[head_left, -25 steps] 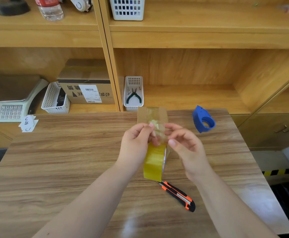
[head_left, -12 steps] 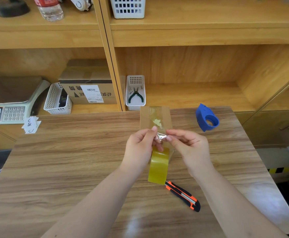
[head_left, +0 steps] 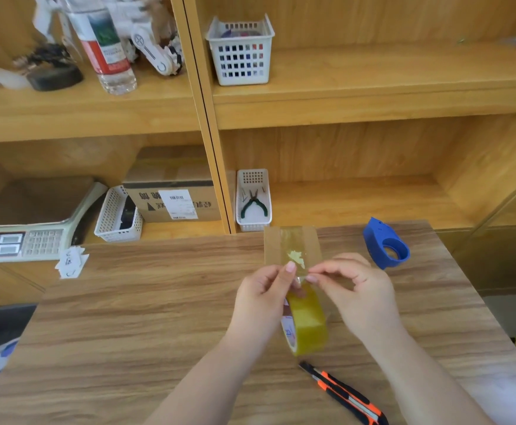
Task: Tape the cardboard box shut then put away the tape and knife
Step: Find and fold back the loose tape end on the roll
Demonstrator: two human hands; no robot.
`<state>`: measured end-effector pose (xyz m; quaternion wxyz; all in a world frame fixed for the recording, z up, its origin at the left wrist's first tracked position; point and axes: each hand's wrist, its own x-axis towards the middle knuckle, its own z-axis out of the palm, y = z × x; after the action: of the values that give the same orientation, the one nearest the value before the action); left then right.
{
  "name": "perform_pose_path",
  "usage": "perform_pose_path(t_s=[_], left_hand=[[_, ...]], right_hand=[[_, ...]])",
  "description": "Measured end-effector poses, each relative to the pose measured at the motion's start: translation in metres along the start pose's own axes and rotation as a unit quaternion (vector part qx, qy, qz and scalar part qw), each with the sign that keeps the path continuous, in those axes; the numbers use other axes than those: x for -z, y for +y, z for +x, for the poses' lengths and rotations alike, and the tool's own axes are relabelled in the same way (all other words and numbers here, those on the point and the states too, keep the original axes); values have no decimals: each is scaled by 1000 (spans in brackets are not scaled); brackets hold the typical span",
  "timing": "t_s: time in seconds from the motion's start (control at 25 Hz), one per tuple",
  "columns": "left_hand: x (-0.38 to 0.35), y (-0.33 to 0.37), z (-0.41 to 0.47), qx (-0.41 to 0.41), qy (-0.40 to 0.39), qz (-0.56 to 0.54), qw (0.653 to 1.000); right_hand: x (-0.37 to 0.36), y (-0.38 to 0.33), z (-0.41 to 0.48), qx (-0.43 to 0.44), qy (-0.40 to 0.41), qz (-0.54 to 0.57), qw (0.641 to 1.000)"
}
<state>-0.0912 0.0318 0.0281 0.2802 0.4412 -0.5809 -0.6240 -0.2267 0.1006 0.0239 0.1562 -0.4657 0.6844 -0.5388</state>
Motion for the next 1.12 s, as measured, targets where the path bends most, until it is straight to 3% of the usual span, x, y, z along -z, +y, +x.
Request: perform_pose_path(t_s=[0.28,0.6,1.12], left_hand=[[16,9,8,-32,1,40,999],[32,32,11,-125,-26,91,988],[45,93,9,-188,-17,121,974]], right_hand=[[-6,-7,15,-19,-7,-8,1000],[-4,-30,22,-32,-26,6,999],[15,-90,41,38,-6,-38,999]])
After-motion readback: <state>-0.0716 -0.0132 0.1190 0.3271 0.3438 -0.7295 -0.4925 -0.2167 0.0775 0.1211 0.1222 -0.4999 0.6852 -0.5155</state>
